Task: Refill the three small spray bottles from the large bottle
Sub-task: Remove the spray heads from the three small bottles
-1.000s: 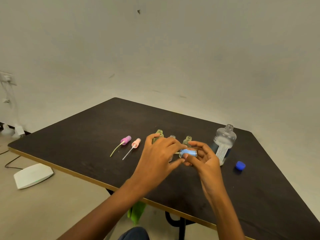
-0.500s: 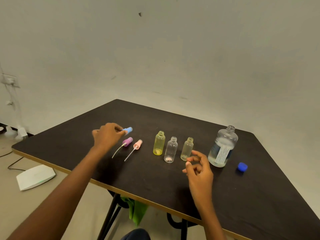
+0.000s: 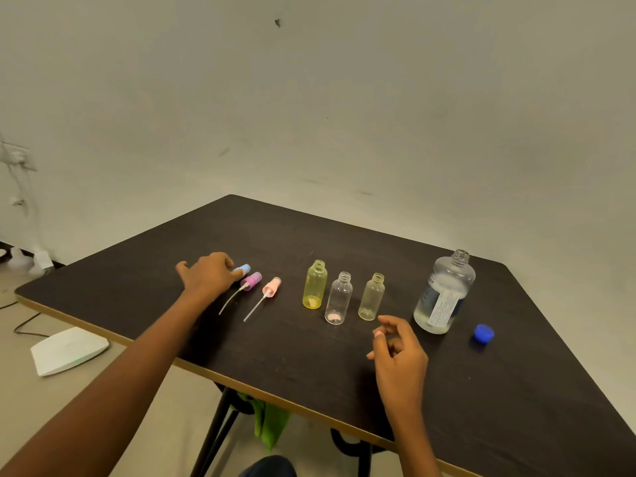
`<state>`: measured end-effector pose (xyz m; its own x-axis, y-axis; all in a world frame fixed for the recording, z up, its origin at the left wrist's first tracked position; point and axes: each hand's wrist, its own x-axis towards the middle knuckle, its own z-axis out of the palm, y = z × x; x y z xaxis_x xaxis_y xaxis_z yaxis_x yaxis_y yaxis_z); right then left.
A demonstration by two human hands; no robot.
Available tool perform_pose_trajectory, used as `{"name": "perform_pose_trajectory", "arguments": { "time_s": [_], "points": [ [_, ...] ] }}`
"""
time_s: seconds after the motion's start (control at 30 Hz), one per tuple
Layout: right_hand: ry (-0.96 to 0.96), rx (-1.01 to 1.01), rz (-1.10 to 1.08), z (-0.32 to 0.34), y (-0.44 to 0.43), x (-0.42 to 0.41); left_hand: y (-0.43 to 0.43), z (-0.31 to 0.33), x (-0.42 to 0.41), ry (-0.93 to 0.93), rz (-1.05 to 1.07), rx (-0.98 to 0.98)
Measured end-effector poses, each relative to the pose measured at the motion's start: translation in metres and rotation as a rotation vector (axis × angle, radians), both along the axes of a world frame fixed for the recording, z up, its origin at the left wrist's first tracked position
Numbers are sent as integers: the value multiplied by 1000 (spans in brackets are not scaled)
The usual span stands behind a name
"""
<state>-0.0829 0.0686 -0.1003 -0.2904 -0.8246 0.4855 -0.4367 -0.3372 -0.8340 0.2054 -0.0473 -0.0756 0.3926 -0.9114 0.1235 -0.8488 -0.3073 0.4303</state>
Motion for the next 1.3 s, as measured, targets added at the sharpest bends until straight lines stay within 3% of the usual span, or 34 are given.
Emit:
{"name": "perform_pose_trajectory", "arguments": {
  "time_s": [0.57, 1.03, 1.2, 1.3],
  "points": [
    [-44, 68, 51, 3, 2, -1, -7, 4, 25, 151, -3, -11],
    [-71, 95, 58, 3, 2, -2, -16, 2, 36, 160, 28, -7],
    [-69, 99, 54, 2, 2, -3, -12, 8, 28, 195, 12, -45],
    [-73, 94, 57, 3, 2, -2, -5, 15, 14, 206, -23, -199]
  ]
}}
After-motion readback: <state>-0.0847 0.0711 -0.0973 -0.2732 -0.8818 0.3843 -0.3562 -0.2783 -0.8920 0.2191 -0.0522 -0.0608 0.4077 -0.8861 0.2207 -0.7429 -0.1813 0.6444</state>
